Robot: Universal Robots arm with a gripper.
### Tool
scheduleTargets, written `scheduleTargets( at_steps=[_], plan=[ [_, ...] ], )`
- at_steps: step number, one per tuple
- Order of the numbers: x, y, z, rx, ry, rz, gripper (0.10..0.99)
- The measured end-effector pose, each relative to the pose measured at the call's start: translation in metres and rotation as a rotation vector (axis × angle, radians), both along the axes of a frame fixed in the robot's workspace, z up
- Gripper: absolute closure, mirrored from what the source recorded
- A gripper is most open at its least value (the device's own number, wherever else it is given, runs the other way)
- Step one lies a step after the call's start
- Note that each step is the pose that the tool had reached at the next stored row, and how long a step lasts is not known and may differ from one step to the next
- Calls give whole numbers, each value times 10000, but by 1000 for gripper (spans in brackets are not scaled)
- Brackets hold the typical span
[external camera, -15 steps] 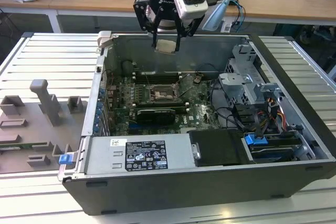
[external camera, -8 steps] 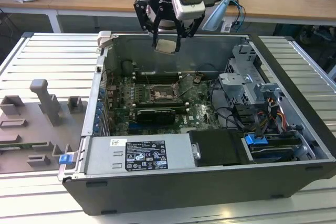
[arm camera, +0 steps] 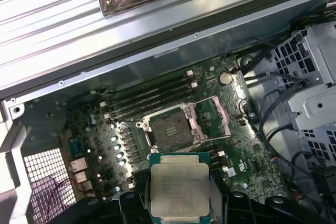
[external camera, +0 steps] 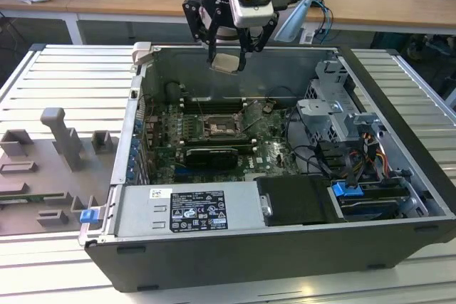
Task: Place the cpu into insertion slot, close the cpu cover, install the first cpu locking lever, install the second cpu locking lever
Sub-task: 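Place the cpu into insertion slot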
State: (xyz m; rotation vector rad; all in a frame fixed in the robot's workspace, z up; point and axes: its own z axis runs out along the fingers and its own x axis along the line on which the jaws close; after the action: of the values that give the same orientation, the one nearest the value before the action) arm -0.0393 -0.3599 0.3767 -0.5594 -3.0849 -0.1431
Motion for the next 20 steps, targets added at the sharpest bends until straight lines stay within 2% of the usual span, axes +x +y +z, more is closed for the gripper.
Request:
scheduleTargets(
  at_steps=[13,20],
  plan=[
    [0,0,-1,-1,0,-984,545],
    [0,0,-2,0,0,-1297,545]
  ],
)
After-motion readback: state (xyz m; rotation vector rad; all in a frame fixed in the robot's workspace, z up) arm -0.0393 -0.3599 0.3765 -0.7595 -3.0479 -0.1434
